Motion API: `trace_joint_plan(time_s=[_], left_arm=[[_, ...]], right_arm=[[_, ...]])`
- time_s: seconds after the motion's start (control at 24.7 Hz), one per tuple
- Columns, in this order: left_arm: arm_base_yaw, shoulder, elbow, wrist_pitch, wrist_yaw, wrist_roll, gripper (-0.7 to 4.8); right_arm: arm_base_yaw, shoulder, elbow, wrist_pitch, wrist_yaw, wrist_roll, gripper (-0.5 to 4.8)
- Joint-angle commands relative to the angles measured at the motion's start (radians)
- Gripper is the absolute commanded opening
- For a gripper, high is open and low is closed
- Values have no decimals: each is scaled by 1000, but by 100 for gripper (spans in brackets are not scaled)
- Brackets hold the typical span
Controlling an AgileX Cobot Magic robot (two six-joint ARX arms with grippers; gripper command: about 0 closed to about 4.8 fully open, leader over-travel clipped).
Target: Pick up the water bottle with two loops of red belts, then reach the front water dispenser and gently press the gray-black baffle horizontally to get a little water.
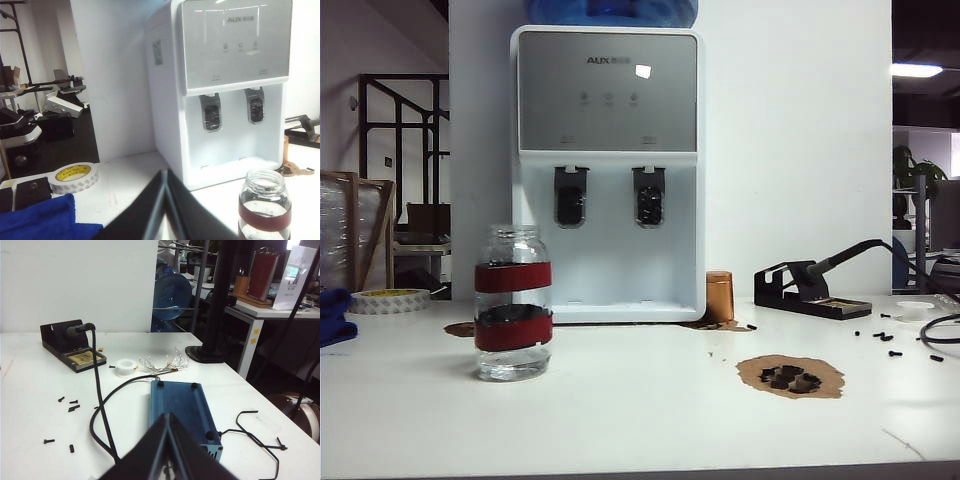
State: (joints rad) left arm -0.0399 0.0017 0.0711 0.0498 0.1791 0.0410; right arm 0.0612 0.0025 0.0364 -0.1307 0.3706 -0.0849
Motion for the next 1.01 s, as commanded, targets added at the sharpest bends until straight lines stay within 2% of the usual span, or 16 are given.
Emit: trace_joint_plan(time_s=[0.04, 1.01], left_arm=[[-1, -1, 1, 10, 3, -4, -5], [0, -1, 1, -19, 3, -3, -5]], right_arm=[[1, 0, 3, 13, 4, 3, 3], [1, 0, 3, 13, 3, 3, 3]])
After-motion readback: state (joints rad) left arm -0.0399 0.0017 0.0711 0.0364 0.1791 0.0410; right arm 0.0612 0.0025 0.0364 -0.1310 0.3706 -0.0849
